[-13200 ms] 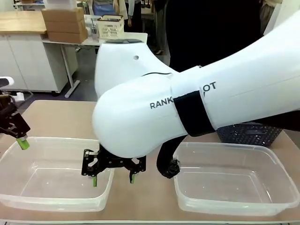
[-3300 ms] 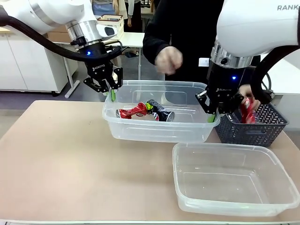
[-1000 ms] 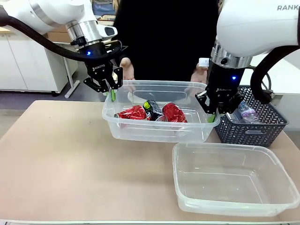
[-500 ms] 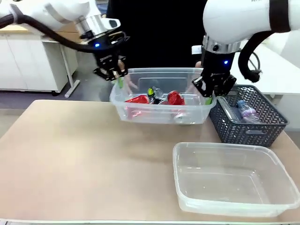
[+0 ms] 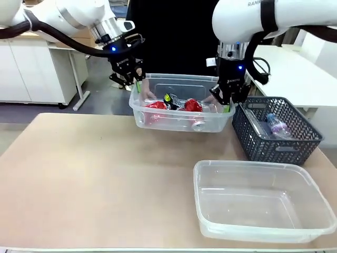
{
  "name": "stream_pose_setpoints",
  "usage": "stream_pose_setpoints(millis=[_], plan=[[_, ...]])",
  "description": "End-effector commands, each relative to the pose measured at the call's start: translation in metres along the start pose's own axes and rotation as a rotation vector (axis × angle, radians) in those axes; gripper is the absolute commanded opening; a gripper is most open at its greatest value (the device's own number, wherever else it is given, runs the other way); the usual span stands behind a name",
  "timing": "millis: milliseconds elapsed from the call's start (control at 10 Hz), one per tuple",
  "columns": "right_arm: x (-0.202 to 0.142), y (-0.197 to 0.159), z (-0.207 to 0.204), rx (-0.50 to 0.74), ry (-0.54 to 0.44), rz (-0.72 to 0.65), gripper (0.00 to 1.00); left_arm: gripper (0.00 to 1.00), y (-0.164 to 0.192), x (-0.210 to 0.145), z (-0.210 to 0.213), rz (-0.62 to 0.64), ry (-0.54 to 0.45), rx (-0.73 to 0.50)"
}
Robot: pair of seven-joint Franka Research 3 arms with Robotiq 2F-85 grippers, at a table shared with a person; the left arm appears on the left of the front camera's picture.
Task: Sort the waste into each basket.
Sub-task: Offer the picked Organizing box to the human.
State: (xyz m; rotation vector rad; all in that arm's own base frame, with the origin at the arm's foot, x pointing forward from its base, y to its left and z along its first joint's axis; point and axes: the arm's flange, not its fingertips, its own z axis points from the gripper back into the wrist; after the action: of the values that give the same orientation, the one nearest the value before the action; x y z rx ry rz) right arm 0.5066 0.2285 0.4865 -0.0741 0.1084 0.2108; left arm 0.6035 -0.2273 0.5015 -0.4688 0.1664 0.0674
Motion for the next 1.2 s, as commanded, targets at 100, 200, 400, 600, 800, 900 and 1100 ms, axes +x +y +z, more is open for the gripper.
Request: stream_pose_setpoints(millis=[100,200,400,600,800,900,1100], plan=[[-0.0059,0.0023,0.0047,-0.013,-0.014,0.006,0.05,0.07,-0.0022,-0.0004,0.0001,-0.025,-0.005,0.003],[-0.0059,0.0023,0.0047,-0.013,-0.014,0.006,0.05,0.07,-0.0022,-0.0004,0.0001,-0.025,-0.005,0.003],[-0.0059,0.0023,0.0047,-0.013,-0.014,0.006,0.05,0.07,-0.0022,-0.0004,0.0001,-0.025,-0.005,0.003],[-0.0007,-0.0053,0.0065,-0.002,-0.014,-0.015,0.05,0.07,-0.0022,-0.0004,0.0001,-0.025,-0.005,0.003],[-0.0007,-0.0053,0.0065,-0.002,-0.014,-0.015,0.05,0.07,-0.0022,-0.0004,0.0001,-0.025,-0.005,0.003],[-0.0007,-0.0053,0.0065,-0.002,-0.014,-0.015,0.05,0.07,-0.0022,-0.0004,0.0001,-0.025,-0.005,0.003],[-0.0007,-0.0053,0.0065,-0.002,-0.014,-0.015,0.05,0.07,-0.0022,-0.0004,0.0001,-0.025,-0.005,0.003]])
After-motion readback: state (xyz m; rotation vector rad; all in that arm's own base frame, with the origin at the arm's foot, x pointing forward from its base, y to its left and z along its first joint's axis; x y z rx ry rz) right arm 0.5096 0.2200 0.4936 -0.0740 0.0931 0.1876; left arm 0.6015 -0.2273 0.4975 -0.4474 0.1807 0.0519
